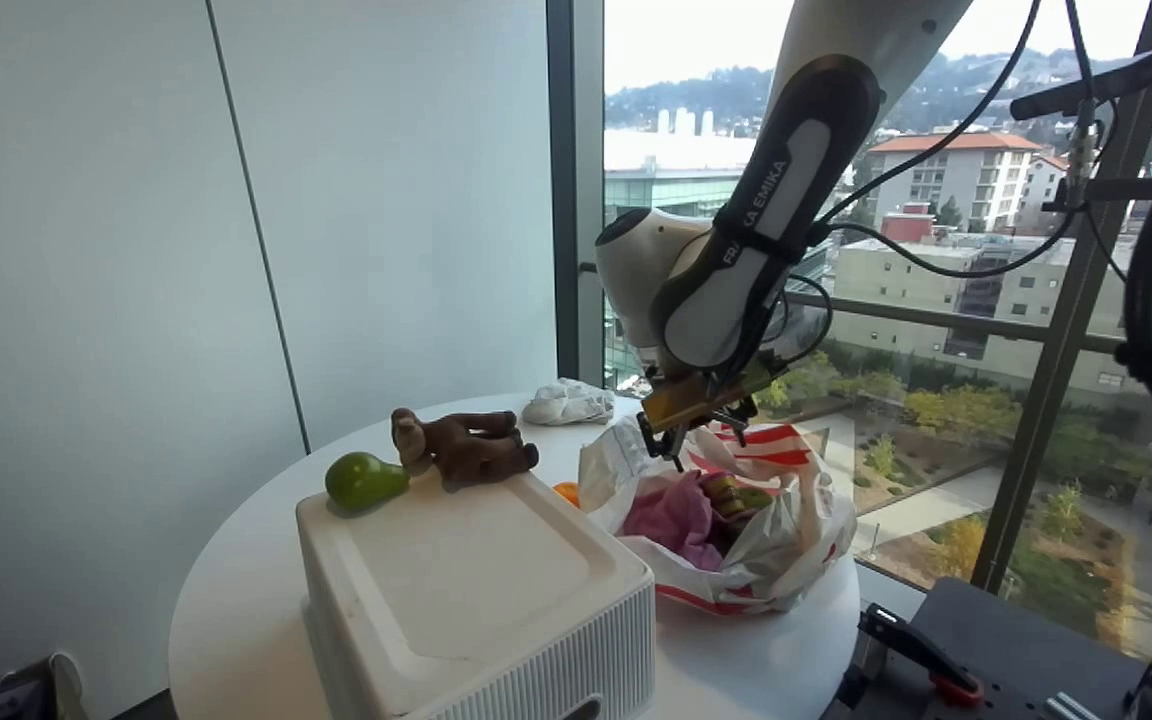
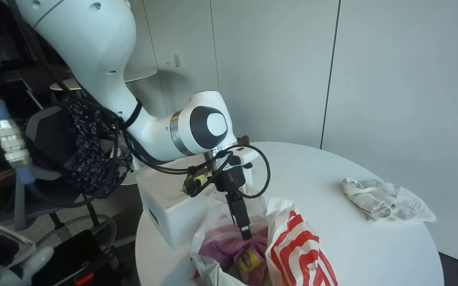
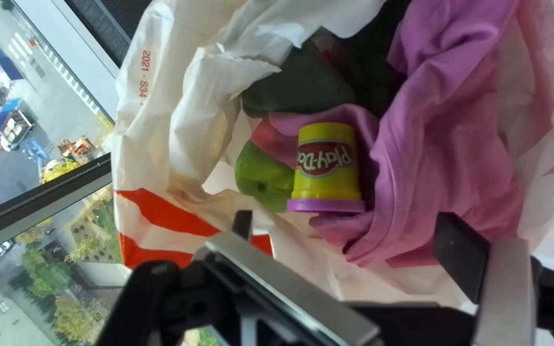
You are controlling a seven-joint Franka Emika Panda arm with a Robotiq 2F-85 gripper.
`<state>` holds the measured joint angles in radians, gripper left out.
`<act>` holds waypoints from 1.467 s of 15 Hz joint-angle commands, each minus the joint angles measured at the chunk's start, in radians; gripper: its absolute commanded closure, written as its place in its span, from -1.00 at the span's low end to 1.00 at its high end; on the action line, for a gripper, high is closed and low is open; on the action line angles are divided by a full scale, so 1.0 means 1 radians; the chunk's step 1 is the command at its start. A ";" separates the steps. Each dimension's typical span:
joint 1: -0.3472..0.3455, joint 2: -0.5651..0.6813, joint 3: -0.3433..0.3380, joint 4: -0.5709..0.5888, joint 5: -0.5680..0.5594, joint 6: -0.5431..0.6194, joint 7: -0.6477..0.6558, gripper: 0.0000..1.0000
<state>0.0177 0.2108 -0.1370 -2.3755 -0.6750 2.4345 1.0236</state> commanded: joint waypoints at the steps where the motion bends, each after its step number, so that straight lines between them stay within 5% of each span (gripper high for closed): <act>1: 0.038 -0.204 0.041 -0.045 0.004 -0.043 0.010 -1.00; 4: 0.057 -0.273 0.124 -0.011 0.086 0.013 -0.081 -1.00; 8: 0.072 -0.153 0.199 0.102 0.121 0.151 -0.176 -1.00; 13: 0.081 0.062 0.188 0.230 0.197 0.287 -0.339 -1.00; 22: 0.083 0.306 0.209 0.434 0.589 0.338 -0.708 -1.00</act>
<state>0.0971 0.4523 0.0664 -2.0185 -0.1702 2.7784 0.4092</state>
